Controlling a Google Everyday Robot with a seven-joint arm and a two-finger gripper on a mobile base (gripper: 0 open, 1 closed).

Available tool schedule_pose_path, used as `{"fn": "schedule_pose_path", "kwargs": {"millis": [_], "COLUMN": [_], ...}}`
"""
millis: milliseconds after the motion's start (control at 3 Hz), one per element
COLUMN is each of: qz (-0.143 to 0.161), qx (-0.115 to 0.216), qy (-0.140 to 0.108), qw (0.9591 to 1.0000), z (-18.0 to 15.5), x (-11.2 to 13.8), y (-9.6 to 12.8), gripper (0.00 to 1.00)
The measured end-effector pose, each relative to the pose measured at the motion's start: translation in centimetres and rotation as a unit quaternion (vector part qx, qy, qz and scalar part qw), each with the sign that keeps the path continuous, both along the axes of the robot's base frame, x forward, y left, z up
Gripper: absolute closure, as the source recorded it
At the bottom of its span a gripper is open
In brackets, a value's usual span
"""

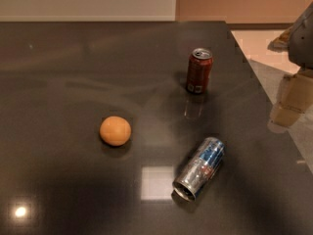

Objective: Place redbull can upright

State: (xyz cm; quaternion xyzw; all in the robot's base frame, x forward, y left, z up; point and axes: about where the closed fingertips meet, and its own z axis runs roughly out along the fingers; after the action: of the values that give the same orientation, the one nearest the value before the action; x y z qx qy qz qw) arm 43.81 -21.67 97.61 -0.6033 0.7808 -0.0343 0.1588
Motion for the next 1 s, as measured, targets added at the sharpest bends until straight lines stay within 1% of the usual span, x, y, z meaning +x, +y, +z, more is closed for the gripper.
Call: {"fn": "schedule_pose_path", "kwargs": {"millis": [333,667,1000], "qz": [0.000,0.013,0.064], "qx": [0.000,0.005,0.017], "qy": [0.000,0.000,0.004], "qw": [1.0000,0.9999,0.9978], "z": [0.0,0.1,-0.5], "x": [0.0,0.3,0.4], "y": [0.0,0.0,1.2], "gripper": [0.00,0.00,0.00]}}
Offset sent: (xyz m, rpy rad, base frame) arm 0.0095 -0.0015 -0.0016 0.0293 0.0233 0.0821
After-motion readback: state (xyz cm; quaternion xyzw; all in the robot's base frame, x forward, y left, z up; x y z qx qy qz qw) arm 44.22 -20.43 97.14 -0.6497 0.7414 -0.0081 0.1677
